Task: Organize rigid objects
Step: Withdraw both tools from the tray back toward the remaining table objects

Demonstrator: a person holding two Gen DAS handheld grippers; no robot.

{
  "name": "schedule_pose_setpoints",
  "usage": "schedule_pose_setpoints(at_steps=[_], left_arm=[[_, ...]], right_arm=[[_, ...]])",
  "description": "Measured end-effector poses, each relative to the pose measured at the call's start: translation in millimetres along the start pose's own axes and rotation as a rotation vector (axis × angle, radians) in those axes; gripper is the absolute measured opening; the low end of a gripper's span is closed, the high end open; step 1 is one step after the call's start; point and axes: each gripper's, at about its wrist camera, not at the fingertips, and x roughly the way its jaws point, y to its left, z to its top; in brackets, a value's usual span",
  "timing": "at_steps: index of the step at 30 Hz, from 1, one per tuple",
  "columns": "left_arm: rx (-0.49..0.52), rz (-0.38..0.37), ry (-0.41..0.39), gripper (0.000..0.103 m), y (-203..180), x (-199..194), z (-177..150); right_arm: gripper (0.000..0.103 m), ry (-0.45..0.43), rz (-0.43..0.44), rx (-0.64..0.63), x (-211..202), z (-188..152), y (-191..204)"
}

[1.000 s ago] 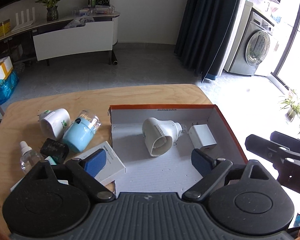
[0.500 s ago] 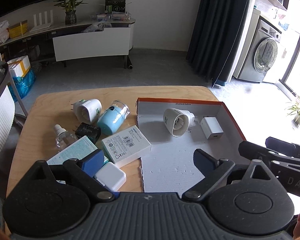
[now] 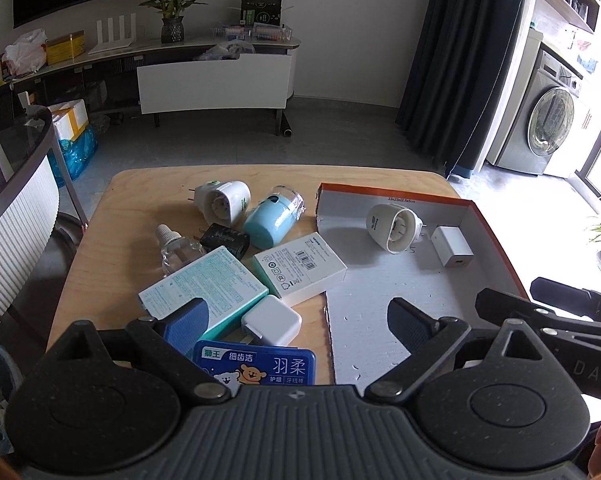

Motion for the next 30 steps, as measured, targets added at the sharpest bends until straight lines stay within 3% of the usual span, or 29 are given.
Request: schedule_pose_setpoints(at_steps=[30], left_arm=[[-0.067,0.051,0.005,0.099,44.3,-12.1,-16.1]], right_arm=[[0.084,0.064,0.087,-0.083,15.4,-15.9,50.0]])
